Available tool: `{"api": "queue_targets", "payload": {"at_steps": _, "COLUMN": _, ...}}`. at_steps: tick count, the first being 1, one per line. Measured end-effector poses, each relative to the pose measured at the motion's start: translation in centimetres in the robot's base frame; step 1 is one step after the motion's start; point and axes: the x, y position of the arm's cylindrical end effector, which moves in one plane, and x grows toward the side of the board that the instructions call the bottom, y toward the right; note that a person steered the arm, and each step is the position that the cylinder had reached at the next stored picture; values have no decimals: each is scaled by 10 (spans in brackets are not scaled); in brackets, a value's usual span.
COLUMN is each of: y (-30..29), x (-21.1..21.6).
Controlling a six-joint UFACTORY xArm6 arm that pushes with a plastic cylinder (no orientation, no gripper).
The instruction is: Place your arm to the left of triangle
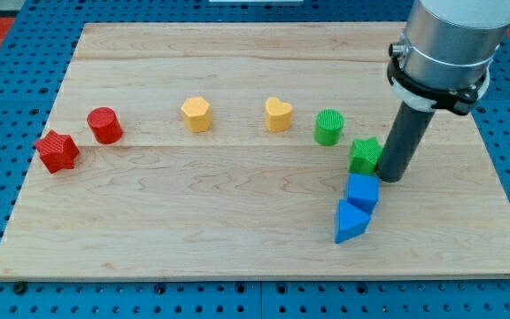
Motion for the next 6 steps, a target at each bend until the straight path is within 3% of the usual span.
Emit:
{"api": "queue_targets", "payload": {"at_steps": 1, "y": 14, "x": -1}}
{"api": "queue_targets", "payload": {"at_steps": 2, "y": 64, "x": 79}}
{"api": "queue_targets", "payload": {"at_steps": 3, "y": 53, "x": 129}}
{"api": "queue_targets", "payload": {"at_steps": 4, "y": 29, "x": 128}}
{"api": "queue_targets", "payload": {"at_steps": 6, "y": -91, "x": 128}}
